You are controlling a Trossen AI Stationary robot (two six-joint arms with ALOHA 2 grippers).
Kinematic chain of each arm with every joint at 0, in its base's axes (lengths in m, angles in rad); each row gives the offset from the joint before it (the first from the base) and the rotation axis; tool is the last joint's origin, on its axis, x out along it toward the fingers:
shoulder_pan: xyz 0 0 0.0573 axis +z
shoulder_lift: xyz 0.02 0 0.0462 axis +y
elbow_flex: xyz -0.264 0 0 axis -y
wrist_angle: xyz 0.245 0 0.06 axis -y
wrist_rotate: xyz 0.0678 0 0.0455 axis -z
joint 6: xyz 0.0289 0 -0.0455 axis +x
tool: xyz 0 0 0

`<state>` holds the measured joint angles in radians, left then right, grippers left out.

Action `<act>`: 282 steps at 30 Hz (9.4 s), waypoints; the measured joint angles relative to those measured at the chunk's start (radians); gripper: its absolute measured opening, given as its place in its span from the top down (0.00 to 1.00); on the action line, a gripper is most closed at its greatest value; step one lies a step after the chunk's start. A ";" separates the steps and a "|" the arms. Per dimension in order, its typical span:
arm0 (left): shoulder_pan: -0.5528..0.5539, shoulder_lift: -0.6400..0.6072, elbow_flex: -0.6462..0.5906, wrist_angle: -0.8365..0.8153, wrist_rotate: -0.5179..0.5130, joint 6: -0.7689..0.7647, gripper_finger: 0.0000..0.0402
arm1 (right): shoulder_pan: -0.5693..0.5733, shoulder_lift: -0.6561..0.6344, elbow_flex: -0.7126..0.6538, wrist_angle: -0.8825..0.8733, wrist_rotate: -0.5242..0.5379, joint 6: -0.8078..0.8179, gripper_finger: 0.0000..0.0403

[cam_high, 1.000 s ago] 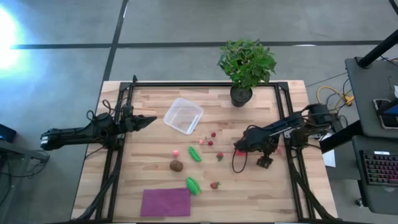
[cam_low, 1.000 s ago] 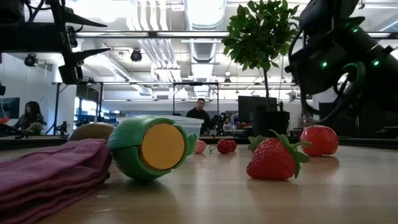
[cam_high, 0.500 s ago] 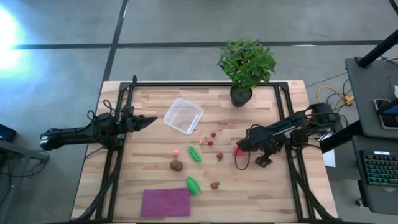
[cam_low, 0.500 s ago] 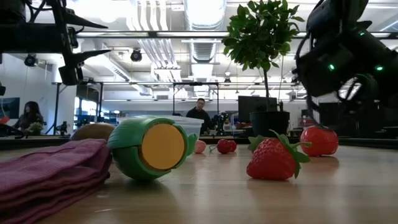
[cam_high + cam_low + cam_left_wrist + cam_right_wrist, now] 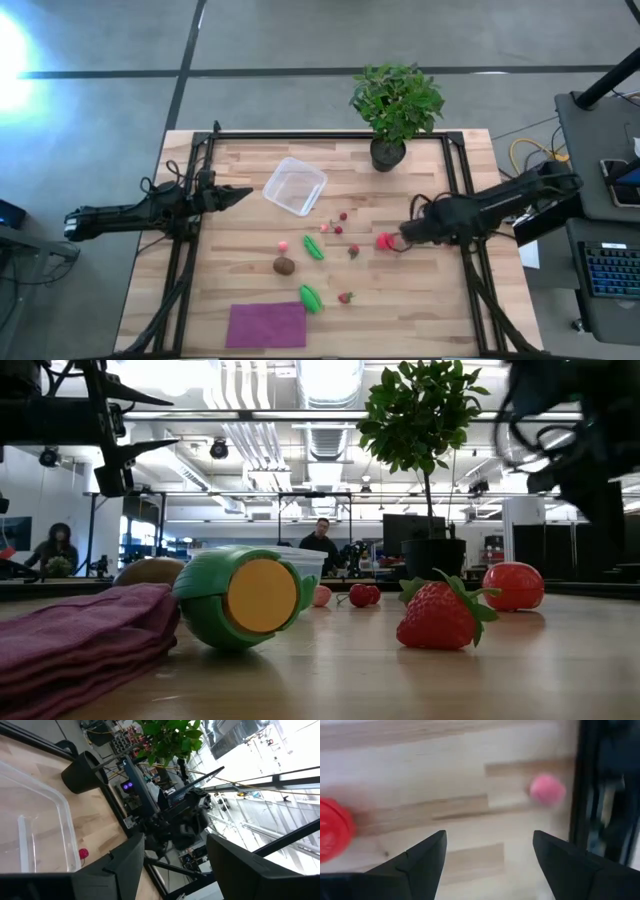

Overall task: Pick and placing Produce into tupperware
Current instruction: Put the right peach into the transparent bin, then put the tomato into the transparent bin

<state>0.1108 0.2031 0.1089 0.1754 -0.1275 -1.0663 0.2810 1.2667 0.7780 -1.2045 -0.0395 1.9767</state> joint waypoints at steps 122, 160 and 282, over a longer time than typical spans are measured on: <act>0.000 0.007 0.003 0.002 -0.076 -0.003 0.50 | -0.183 0.043 0.066 -0.154 -0.049 -0.246 0.46; 0.000 0.001 0.003 0.057 -0.113 0.001 0.50 | -0.025 0.361 -0.069 -0.076 -0.045 0.408 0.46; 0.000 -0.131 0.001 -0.089 -0.052 0.164 0.50 | -0.303 0.578 0.782 -0.024 0.242 -1.507 0.43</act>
<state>0.1108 0.0717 0.1097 0.0859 -0.1796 -0.9028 -0.0216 1.8449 1.5602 -1.2289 0.2027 0.4700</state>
